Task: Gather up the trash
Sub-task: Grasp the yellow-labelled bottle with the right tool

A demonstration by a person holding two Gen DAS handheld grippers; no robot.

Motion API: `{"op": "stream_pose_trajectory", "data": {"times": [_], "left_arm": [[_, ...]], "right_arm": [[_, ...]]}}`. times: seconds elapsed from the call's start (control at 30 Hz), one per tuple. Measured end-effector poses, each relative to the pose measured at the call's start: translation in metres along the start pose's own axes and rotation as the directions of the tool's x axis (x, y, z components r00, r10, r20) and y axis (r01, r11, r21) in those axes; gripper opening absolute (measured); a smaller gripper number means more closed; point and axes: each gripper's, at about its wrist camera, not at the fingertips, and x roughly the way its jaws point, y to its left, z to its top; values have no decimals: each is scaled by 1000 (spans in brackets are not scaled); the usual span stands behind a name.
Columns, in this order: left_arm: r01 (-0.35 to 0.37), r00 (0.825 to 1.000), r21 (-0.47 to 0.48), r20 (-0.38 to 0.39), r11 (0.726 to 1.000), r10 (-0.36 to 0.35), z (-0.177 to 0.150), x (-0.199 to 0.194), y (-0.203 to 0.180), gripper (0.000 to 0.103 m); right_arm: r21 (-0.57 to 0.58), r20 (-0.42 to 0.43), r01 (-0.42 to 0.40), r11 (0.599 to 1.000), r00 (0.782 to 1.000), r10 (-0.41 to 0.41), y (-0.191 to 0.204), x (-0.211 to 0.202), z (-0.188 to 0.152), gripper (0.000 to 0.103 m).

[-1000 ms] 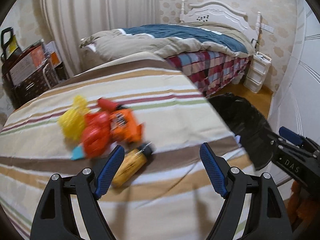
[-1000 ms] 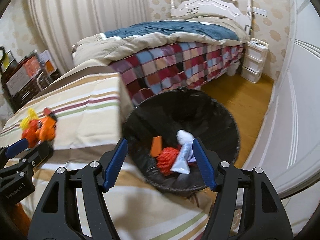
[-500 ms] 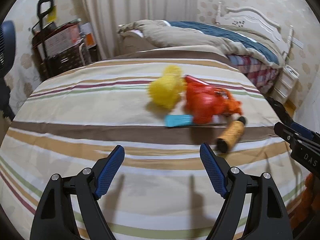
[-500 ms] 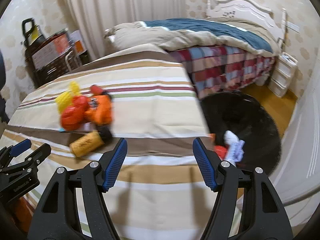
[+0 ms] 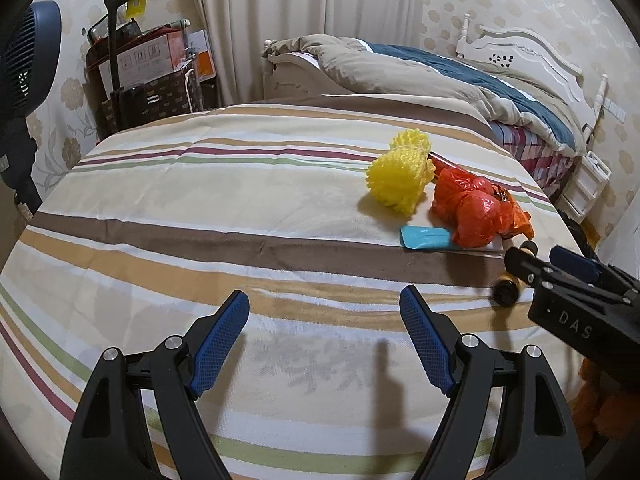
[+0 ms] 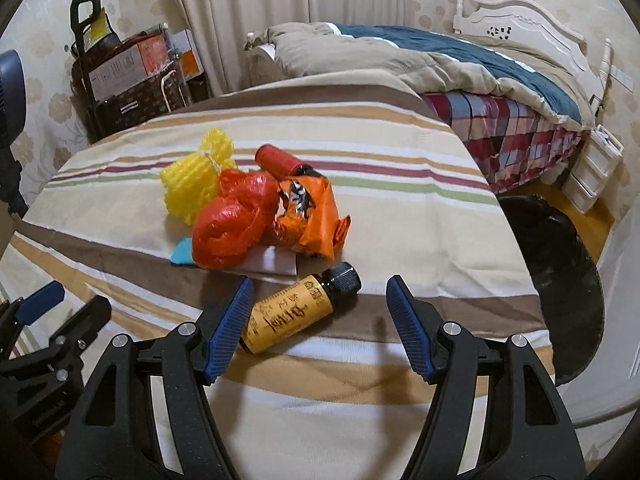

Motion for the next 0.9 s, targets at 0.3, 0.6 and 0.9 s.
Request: {"op": "stream_pose_trajectory", "data": {"times": [0.3, 0.6, 0.9], "left_arm": [[12, 1000, 4, -1, 1000, -12, 0, 1, -3, 78], [14, 1000, -10, -7, 1000, -14, -1, 2, -1, 78], [17, 1000, -10, -5, 1000, -17, -1, 3, 0, 78]], "right_arm": [[38, -27, 21, 999, 999, -20, -18, -3, -14, 67], [41, -30, 26, 999, 999, -25, -21, -3, -19, 67], [54, -25, 34, 998, 999, -33, -24, -11, -25, 67]]}}
